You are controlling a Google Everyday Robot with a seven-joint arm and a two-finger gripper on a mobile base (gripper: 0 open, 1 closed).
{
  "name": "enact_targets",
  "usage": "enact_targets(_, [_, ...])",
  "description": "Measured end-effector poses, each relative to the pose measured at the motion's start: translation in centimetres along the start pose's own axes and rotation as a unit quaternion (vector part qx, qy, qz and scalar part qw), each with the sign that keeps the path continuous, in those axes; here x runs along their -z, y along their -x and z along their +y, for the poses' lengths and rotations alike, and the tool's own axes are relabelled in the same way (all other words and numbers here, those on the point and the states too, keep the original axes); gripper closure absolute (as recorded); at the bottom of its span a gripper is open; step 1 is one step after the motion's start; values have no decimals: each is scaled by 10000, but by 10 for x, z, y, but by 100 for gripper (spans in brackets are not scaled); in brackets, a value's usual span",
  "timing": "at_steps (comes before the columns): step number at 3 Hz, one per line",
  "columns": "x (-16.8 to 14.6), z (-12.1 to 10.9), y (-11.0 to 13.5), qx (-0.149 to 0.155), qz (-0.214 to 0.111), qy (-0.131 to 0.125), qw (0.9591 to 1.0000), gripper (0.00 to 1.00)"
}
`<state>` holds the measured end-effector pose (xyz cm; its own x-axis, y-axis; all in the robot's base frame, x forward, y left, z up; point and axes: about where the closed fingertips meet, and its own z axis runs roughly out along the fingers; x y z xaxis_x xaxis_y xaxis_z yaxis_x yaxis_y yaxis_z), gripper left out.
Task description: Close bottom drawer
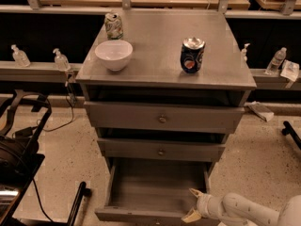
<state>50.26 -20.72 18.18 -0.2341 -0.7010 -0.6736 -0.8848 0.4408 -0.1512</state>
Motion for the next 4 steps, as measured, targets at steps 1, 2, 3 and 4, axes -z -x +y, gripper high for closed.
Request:
enact_targets(1, [0,0,0,0,0,0,10000,30])
enact_targets(2, [0,0,0,1,0,-1,10000,48])
enact_targets(3, [0,0,0,1,-1,-1,10000,71])
enact_targets(4, [0,0,0,1,-1,-2,10000,77])
